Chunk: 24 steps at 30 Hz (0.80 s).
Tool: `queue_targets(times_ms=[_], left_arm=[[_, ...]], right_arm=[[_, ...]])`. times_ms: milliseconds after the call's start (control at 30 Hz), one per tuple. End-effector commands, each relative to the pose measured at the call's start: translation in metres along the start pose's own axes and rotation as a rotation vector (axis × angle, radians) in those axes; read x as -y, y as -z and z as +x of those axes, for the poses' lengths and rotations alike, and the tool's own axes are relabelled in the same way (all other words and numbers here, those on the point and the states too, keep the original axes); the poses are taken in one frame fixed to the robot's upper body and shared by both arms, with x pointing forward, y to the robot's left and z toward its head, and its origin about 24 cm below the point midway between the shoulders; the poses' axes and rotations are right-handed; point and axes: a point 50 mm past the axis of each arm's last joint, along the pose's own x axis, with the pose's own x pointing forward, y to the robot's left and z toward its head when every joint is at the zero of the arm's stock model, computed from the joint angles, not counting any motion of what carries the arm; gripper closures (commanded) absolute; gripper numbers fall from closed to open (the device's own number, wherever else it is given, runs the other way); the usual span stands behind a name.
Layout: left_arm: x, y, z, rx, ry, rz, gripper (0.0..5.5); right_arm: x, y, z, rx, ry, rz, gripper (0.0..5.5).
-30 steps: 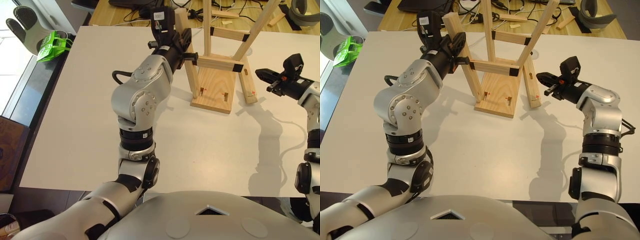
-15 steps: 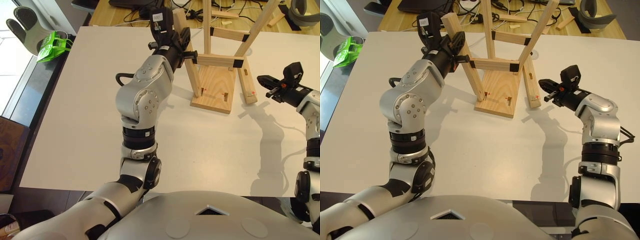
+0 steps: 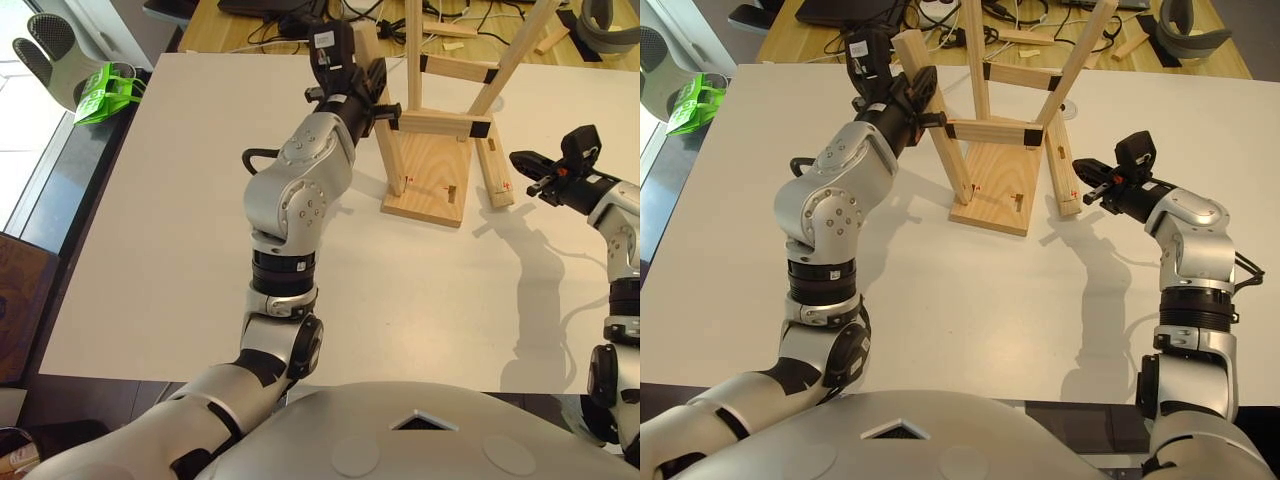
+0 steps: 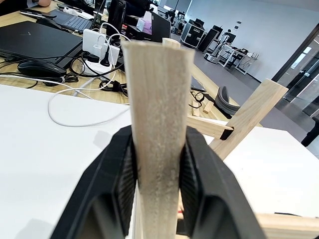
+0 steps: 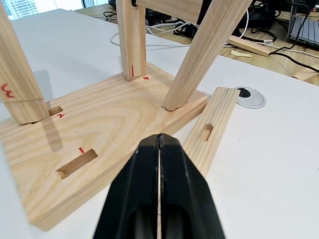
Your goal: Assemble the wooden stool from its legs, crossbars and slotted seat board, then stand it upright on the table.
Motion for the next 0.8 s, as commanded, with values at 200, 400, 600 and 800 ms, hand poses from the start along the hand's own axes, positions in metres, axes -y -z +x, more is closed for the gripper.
queue_targets(times_ms=[200, 400, 600, 800], left_arm=[[0.026, 0.006, 0.004, -0.037, 0.061, -0.014, 4.48], [0.033, 0.008, 0.017, -0.041, 0.059, 0.061, 4.48], [0.038, 0.006, 0.026, 0.006, 0.068, 0.122, 4.48], [0.036, 0.008, 0.028, 0.084, 0.074, 0.149, 4.48]], right_arm=[[-0.003, 0.000, 0.001, 0.004, -0.004, -0.005, 5.50], [-0.007, 0.007, 0.001, -0.019, -0.011, -0.025, 5.50], [-0.009, 0.008, 0.003, -0.019, -0.013, -0.027, 5.50], [-0.010, 0.011, 0.003, -0.027, -0.016, -0.034, 5.50]])
